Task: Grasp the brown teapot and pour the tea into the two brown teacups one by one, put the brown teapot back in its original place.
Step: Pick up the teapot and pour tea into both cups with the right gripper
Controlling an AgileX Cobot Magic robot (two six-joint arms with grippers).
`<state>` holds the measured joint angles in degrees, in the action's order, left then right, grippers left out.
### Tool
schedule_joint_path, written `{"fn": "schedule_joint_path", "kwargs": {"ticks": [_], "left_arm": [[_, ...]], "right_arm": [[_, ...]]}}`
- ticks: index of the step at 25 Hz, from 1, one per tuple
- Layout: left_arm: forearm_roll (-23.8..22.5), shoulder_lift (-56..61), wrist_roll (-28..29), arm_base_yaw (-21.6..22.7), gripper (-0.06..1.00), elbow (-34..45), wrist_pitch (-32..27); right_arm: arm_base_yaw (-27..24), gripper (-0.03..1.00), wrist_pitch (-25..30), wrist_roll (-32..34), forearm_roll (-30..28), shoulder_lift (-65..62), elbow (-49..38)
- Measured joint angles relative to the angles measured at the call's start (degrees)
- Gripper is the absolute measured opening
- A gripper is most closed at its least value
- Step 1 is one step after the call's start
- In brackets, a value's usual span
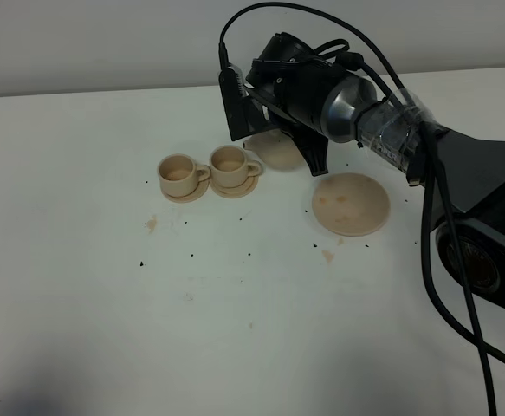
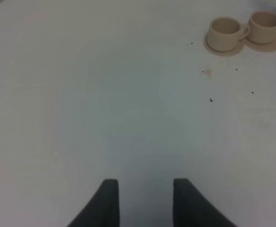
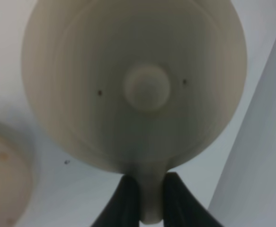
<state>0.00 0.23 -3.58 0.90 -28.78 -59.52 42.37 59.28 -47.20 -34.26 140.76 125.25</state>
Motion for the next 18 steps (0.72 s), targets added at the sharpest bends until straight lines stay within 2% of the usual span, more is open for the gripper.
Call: {"fn": "schedule_joint_path", "kwargs": {"ticks": [18], "left_arm": [[0.0,0.0,0.0,0.0,0.33,0.0,0.0]], "right_arm": [[1.88,0.13,-0.62,-0.12,-3.93,0.0,0.0]]}}
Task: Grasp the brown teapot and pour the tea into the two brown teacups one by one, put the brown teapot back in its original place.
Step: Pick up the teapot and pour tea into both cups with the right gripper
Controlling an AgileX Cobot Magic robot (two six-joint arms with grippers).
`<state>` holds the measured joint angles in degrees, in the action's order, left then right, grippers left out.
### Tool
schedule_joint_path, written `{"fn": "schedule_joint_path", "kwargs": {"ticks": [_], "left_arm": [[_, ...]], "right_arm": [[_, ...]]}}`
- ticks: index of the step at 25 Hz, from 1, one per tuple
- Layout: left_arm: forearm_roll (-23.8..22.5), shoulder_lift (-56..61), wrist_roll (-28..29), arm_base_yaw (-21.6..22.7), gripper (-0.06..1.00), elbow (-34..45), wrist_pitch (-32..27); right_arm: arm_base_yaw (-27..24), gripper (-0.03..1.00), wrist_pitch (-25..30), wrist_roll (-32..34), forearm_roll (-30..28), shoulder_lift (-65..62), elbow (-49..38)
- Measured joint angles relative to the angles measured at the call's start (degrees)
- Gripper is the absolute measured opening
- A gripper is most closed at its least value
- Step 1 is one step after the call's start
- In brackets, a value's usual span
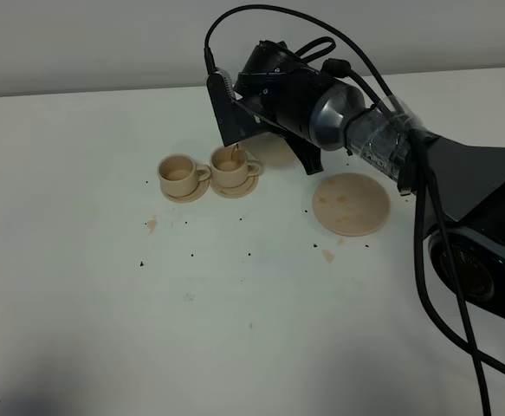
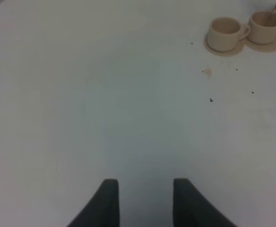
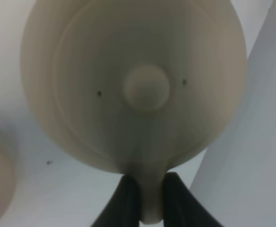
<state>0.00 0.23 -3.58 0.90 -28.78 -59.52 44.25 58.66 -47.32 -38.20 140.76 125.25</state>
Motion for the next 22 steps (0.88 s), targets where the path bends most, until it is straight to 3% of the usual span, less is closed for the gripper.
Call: {"fn": "schedule_joint_path", "kwargs": {"ticks": [22], "left_arm": [[0.0,0.0,0.0,0.0,0.33,0.0,0.0]], "right_arm": [[1.1,0.13,0.05,-0.26,-5.45,0.0,0.0]]}}
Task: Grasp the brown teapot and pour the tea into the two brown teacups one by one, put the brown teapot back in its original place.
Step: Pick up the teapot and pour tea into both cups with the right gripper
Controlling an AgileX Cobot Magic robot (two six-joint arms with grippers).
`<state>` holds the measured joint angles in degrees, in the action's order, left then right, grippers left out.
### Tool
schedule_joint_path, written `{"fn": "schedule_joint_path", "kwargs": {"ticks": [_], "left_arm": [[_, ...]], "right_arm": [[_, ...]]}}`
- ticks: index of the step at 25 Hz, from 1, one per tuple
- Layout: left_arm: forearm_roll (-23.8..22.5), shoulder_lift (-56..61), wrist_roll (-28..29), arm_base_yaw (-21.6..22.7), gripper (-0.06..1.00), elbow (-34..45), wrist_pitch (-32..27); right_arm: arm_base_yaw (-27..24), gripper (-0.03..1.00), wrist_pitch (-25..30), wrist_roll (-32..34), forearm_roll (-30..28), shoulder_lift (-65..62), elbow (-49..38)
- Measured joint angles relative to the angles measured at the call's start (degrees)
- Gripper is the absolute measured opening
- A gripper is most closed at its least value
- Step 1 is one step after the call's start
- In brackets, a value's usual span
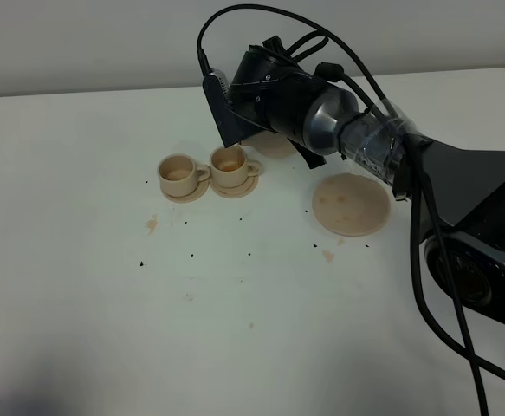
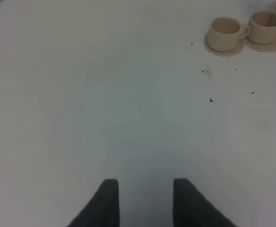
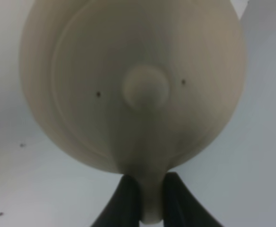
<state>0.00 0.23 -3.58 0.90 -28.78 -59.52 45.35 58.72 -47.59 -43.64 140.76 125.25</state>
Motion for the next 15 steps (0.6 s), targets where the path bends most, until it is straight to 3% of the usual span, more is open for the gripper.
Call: {"fn": "schedule_joint_path", "kwargs": {"ticks": [15], "left_arm": [[0.0,0.0,0.0,0.0,0.33,0.0,0.0]], "right_arm": [[0.46,0.13,-0.18,-0.97,-0.89,0.0,0.0]]}}
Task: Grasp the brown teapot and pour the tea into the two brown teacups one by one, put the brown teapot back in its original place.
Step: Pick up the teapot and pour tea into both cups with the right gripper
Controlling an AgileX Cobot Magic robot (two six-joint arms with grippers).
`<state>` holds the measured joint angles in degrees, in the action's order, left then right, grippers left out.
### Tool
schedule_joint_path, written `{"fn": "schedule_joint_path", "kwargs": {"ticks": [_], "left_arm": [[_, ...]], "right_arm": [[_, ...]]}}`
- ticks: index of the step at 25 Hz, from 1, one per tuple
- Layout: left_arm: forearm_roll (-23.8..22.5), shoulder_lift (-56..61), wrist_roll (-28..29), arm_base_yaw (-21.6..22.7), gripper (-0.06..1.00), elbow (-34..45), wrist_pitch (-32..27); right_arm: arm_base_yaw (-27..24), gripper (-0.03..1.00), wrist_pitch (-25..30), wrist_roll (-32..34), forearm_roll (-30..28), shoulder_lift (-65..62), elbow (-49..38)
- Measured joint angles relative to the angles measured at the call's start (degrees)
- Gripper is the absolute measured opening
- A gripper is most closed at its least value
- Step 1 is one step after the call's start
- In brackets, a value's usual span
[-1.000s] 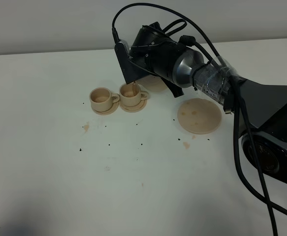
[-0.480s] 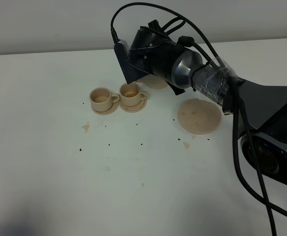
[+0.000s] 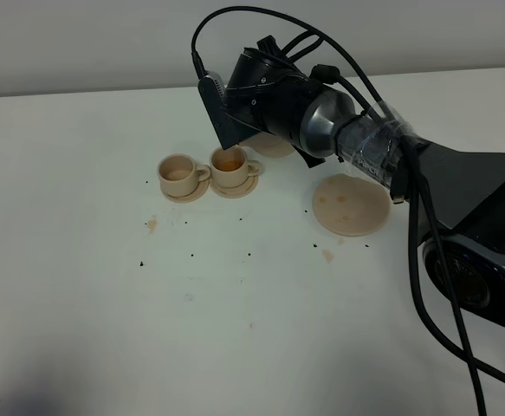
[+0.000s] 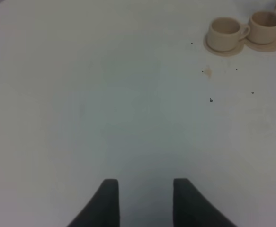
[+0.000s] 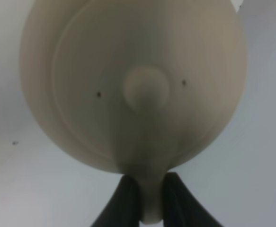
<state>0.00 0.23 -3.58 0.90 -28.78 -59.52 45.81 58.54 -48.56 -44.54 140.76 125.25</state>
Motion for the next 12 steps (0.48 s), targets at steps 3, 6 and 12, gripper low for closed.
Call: {"fn": "schedule_joint_path", "kwargs": {"ticks": [3,6,12], "left_arm": [[0.0,0.0,0.0,0.0,0.33,0.0,0.0],[0.0,0.0,0.0,0.0,0.33,0.0,0.0],[0.0,0.0,0.0,0.0,0.33,0.0,0.0]], "right_arm": [[0.0,0.13,0.0,-0.48,-0.12,0.0,0.0],[0.0,0.13,0.0,-0.95,-0.37,0.0,0.0],[0.0,0.13,-0.13,-1.25,-1.14,0.0,0.0]]}}
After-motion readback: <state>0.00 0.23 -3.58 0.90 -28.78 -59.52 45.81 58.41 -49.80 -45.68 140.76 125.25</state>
